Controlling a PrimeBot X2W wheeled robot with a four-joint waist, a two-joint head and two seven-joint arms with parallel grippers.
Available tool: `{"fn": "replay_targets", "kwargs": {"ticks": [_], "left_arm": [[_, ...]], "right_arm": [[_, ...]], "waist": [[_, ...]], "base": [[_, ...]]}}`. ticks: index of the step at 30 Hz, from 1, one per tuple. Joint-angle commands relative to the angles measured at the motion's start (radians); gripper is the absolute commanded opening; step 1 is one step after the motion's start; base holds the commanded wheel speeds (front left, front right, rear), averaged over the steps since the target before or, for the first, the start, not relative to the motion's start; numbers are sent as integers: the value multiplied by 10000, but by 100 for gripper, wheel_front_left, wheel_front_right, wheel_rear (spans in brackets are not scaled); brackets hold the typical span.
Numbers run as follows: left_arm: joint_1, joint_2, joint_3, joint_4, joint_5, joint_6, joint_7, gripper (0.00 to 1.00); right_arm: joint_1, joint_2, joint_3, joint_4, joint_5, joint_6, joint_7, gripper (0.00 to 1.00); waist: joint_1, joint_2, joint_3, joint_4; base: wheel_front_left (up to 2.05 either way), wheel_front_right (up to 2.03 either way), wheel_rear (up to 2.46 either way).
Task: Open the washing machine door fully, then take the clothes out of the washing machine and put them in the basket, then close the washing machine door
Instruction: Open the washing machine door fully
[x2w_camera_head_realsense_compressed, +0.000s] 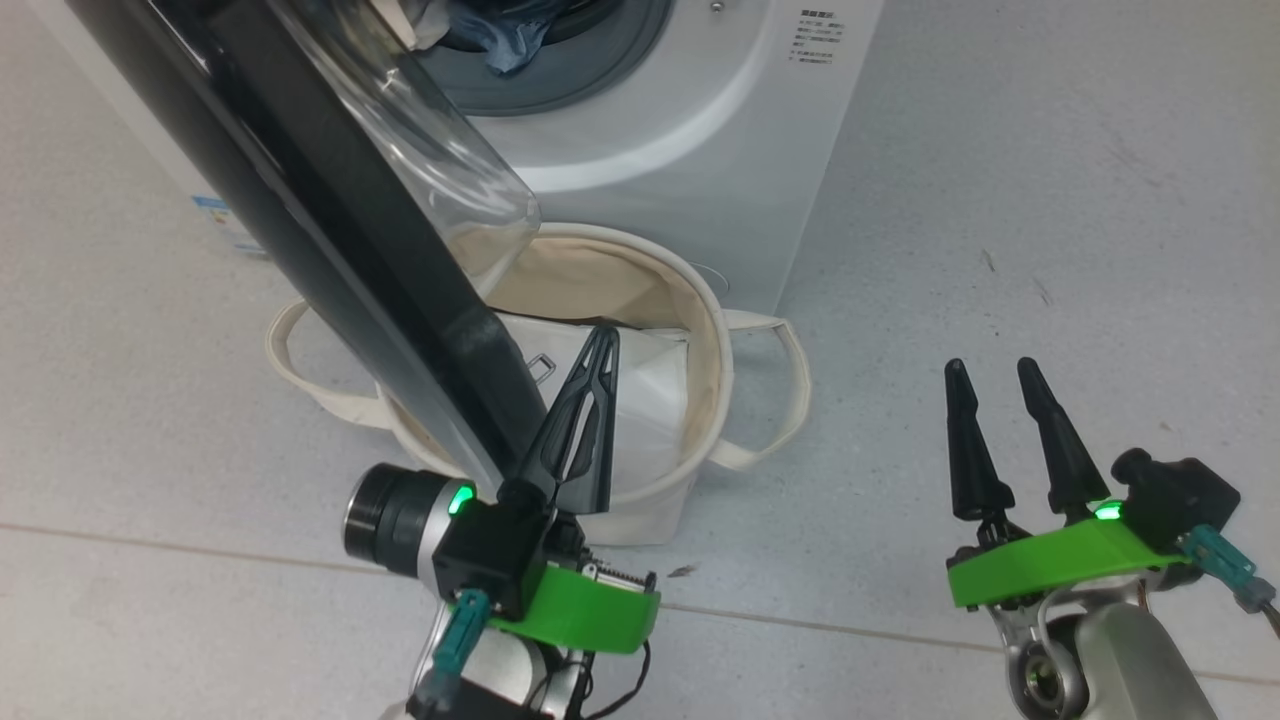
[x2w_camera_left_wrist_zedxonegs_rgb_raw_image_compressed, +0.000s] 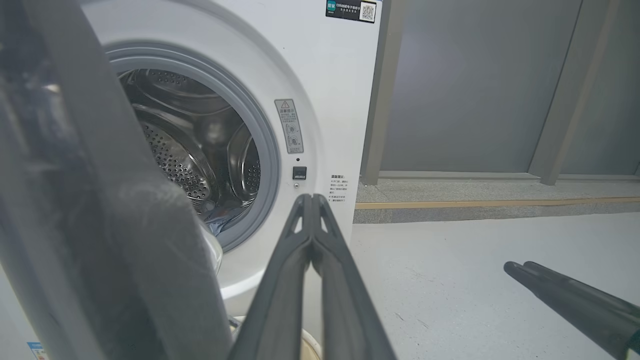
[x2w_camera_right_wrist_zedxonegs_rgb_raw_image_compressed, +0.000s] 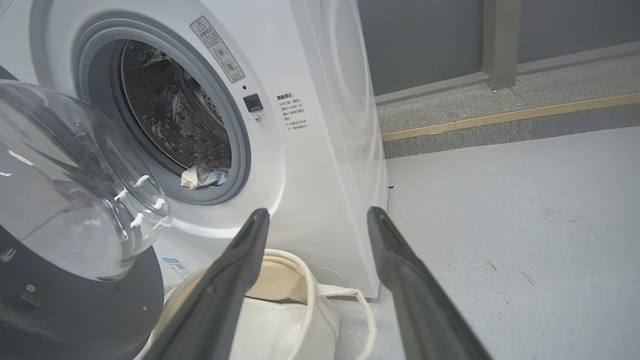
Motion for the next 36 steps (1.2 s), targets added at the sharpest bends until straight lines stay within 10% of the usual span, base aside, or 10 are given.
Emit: {"fn": "replay_targets", "kwargs": {"ticks": [1, 36], "left_arm": [[-369, -41, 224, -259, -41, 75, -36, 0], [1072, 131, 2328, 317, -714, 1010, -36, 0]], "right_arm": [[-351, 43, 239, -378, 53, 4, -122, 100], [113, 43, 624, -145, -397, 4, -122, 100]], "waist": [[0, 0, 8, 39], [0, 0, -666, 2832]], "base": [[0, 0, 0], [0, 0, 0]]}}
